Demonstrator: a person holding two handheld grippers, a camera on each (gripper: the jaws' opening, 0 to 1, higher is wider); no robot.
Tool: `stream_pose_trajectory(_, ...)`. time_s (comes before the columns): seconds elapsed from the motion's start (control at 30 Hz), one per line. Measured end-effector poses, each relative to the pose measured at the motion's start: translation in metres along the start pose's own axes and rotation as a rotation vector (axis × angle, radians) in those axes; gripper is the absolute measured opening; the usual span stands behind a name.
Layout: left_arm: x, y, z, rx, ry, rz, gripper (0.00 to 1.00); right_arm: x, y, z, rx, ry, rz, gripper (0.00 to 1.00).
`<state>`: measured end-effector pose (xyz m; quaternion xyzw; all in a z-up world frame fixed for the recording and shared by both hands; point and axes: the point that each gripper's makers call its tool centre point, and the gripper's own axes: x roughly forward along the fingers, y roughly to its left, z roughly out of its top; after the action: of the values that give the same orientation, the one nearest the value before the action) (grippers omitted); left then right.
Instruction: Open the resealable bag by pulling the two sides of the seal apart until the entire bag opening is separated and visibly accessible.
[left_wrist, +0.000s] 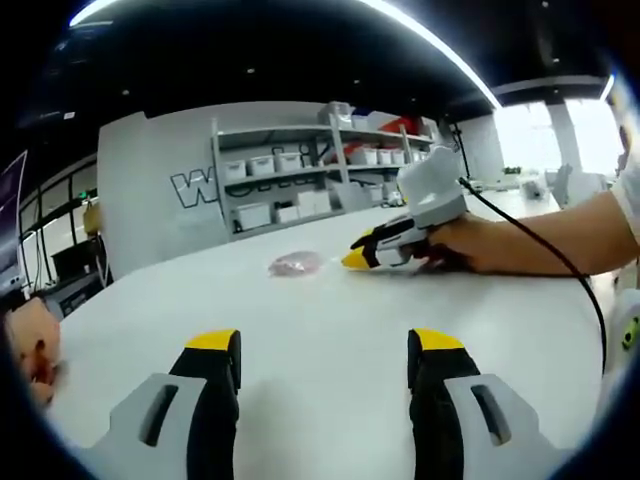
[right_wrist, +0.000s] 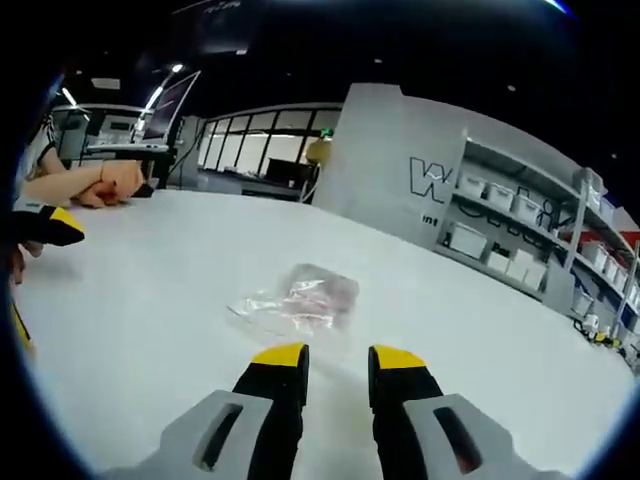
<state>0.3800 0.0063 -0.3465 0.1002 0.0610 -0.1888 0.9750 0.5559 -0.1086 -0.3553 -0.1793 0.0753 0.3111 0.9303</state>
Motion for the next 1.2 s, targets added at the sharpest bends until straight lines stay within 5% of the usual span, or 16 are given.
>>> stream_pose_trajectory(0.43,0.001,0.001,-0.001,0.0,0.004,0.005,0.67,0.006,0.009,0.005,-0.052,-0.017,0.034,0.17)
stream_pose_trajectory(0.7,0.001,0.001,-0.001,-0.001,0.005,0.006,0.67,0.008,0.018,0.009,-0.103,-0.032,0.072,0.05)
stream_pose_trajectory(1.2,0.0,0.001,-0.002,0.0,0.006,0.009,0.67,0.015,0.027,0.017,-0.072,-0.059,0.119,0.0)
